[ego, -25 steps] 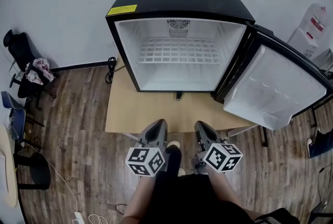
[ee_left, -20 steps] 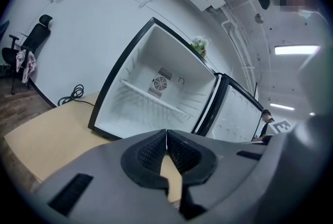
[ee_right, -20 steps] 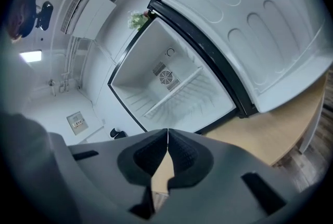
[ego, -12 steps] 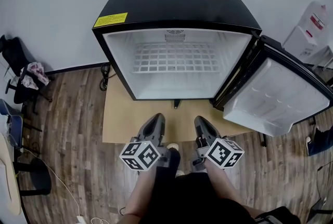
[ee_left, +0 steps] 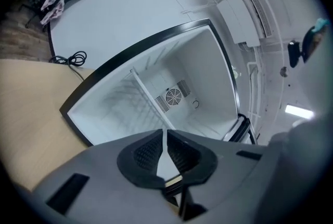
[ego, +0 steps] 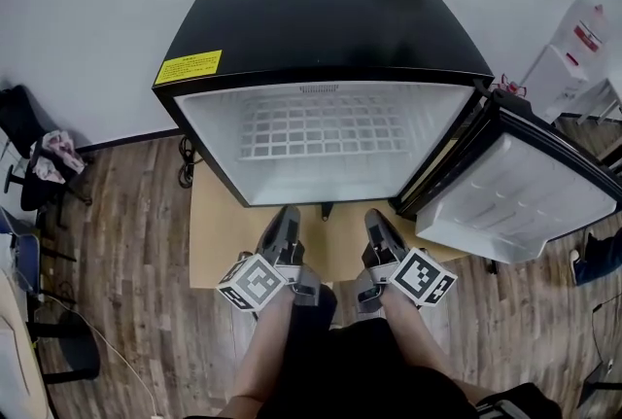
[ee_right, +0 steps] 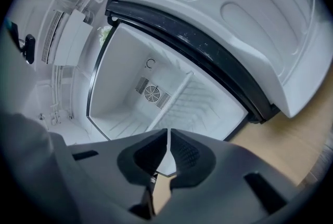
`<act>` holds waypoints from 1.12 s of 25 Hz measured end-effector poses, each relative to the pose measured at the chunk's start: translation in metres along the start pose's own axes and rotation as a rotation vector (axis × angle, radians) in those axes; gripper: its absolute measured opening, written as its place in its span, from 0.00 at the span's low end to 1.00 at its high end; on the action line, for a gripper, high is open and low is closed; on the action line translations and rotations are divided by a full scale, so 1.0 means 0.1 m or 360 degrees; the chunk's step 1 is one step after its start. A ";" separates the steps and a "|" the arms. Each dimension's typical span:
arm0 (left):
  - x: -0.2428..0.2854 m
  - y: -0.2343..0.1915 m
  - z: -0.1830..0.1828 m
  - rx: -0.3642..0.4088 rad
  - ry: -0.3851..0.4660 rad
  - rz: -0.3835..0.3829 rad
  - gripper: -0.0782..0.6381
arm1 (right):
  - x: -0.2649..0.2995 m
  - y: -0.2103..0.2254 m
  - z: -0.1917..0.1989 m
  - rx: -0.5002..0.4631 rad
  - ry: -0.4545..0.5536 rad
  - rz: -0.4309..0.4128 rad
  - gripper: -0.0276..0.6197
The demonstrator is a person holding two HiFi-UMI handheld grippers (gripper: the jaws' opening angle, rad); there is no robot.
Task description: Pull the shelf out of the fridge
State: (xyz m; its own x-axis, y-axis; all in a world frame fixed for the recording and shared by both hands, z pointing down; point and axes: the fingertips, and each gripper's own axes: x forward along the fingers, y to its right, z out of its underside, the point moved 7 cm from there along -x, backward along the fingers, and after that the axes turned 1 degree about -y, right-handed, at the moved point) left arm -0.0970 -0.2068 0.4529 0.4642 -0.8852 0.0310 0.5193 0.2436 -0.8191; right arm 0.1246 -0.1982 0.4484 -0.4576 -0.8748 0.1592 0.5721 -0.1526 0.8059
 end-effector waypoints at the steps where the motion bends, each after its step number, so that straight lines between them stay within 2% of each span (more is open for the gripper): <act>1: 0.03 -0.02 -0.03 -0.0056 0.0016 0.0007 0.12 | 0.03 0.01 -0.02 0.0028 0.0007 -0.0004 0.03; 3: 0.09 -0.06 -0.08 -0.0145 0.0045 0.0015 0.12 | 0.10 0.01 -0.04 0.0093 0.0026 -0.0024 0.03; 7: 0.18 -0.14 -0.20 -0.0222 0.0110 0.0024 0.12 | 0.25 0.00 -0.09 0.0150 0.0051 -0.0052 0.03; 11: 0.28 -0.18 -0.28 -0.0354 0.0142 0.0084 0.24 | 0.41 -0.01 -0.13 0.0235 0.0073 -0.0089 0.06; 13: 0.33 -0.22 -0.34 -0.0357 0.0153 0.0086 0.25 | 0.49 -0.01 -0.15 0.0284 0.0081 -0.0116 0.10; 15: 0.39 -0.23 -0.37 -0.0413 0.0177 0.0099 0.27 | 0.56 0.00 -0.18 0.0305 0.0083 -0.0134 0.13; 21: 0.60 -0.25 -0.50 -0.0480 0.0254 0.0180 0.31 | 0.75 0.06 -0.29 0.0353 0.0124 -0.0133 0.15; 28: 0.77 -0.34 -0.61 -0.0495 0.0295 0.0179 0.32 | 0.97 0.07 -0.40 0.0422 0.0154 -0.0170 0.18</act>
State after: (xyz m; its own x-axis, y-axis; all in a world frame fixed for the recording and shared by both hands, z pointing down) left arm -0.1226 -0.3072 0.4487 0.3533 -0.9234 -0.1502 0.2163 0.2368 -0.9472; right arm 0.1114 -0.3023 0.4469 -0.4312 -0.9020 0.0204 0.3206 -0.1320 0.9380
